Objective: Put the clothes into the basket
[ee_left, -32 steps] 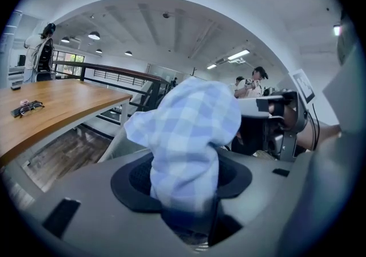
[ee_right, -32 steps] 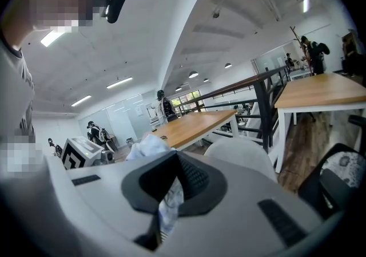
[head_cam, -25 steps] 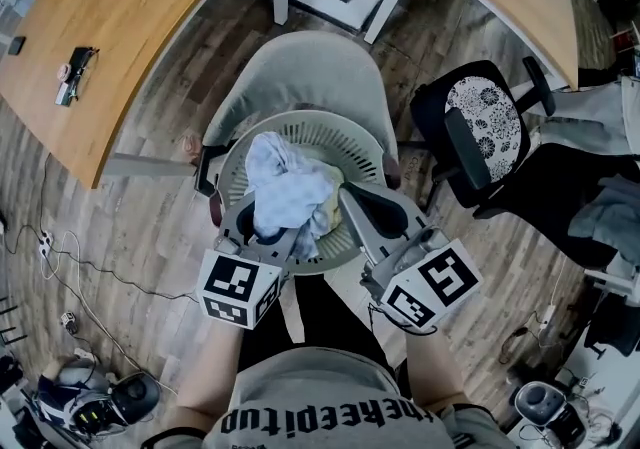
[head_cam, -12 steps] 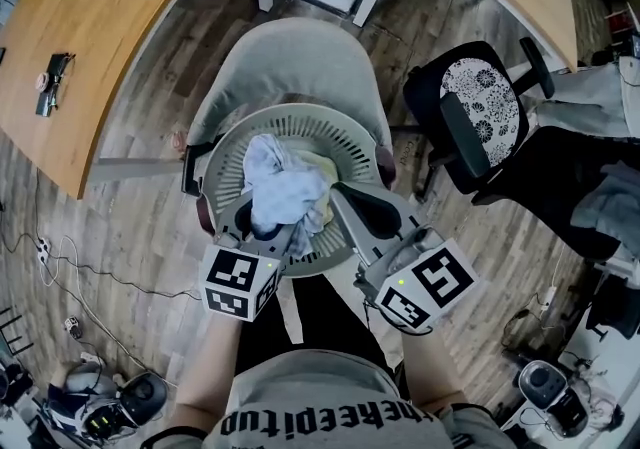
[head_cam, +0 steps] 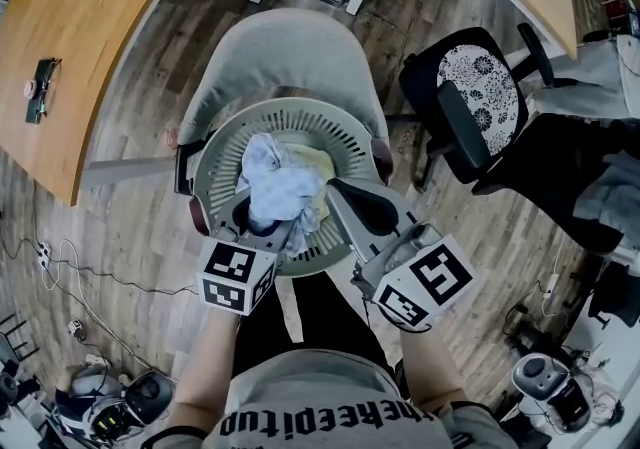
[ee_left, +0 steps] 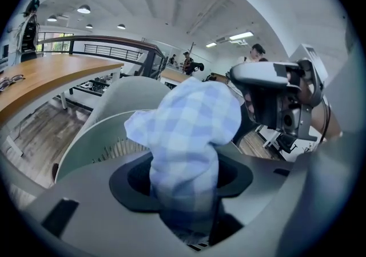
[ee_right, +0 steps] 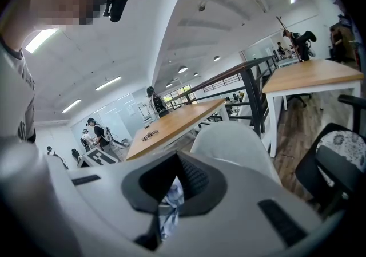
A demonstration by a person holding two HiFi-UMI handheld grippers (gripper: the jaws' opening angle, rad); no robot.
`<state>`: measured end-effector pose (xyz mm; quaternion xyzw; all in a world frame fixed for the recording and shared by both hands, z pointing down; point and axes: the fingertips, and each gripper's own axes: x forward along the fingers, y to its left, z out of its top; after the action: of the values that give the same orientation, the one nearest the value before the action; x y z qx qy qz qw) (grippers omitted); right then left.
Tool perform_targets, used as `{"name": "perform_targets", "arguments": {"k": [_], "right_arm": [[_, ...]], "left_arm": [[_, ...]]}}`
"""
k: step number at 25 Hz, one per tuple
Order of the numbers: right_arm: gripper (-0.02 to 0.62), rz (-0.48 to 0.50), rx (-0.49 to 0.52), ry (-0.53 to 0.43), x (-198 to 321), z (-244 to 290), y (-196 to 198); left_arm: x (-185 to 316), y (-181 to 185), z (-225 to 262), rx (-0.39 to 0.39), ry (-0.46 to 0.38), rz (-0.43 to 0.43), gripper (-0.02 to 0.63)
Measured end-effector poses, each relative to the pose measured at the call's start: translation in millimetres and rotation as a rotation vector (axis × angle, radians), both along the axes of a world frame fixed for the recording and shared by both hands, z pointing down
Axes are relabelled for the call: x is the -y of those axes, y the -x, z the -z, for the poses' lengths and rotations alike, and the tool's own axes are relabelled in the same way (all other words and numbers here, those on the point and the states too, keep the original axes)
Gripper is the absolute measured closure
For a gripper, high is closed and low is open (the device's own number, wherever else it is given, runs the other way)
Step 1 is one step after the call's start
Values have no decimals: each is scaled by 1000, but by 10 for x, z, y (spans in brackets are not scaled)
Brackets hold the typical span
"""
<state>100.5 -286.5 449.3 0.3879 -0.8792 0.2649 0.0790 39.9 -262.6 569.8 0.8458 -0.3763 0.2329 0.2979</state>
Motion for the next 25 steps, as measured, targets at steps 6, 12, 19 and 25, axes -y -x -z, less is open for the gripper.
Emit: {"name": "perform_targets", "arguments": {"k": [6, 12, 19, 25], "right_arm": [[586, 0, 2, -1, 19, 3, -10], [586, 0, 2, -3, 20, 15, -7], [586, 1, 4, -8, 10, 36, 7], [586, -5, 6, -19, -5, 109, 8]], "left_arm": [[-11, -23, -62, 12, 25, -4, 334], [-56, -59, -55, -3, 42, -45, 308], [33, -126, 135, -22, -62, -67, 310], [81, -68, 289, 12, -125, -46, 415]]}}
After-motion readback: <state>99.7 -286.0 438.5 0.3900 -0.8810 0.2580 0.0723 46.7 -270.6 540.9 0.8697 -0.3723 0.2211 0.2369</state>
